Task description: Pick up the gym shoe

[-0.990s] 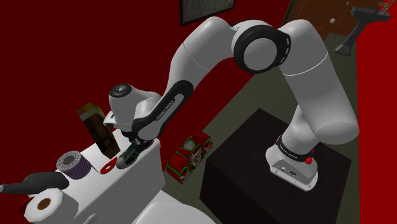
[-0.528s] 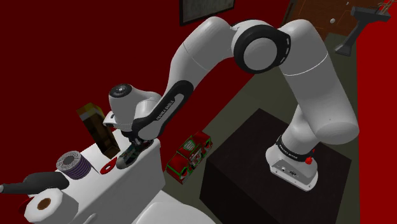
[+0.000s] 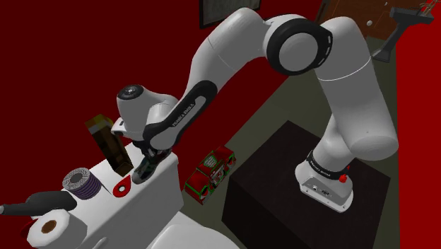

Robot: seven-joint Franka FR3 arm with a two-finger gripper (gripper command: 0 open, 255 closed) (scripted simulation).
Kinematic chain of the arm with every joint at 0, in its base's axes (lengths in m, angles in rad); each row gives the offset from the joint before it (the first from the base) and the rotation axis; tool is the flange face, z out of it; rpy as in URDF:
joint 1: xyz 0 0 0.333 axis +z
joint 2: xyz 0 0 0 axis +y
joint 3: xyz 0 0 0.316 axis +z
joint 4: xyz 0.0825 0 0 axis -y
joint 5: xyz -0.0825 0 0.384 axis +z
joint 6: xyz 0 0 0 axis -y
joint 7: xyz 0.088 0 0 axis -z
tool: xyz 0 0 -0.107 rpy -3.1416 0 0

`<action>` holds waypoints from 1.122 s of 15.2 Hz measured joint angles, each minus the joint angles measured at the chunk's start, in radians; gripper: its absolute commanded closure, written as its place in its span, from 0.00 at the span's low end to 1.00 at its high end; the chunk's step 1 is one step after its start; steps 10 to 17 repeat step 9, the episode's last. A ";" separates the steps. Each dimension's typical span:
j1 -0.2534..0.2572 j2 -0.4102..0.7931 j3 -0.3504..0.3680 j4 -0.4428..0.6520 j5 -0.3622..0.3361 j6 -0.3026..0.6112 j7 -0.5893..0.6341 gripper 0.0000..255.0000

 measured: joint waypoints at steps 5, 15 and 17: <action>-0.009 -0.044 0.013 -0.003 0.014 -0.042 -0.011 1.00; -0.016 -0.081 0.023 -0.008 0.025 -0.072 -0.020 1.00; -0.016 -0.081 0.023 -0.008 0.025 -0.072 -0.020 1.00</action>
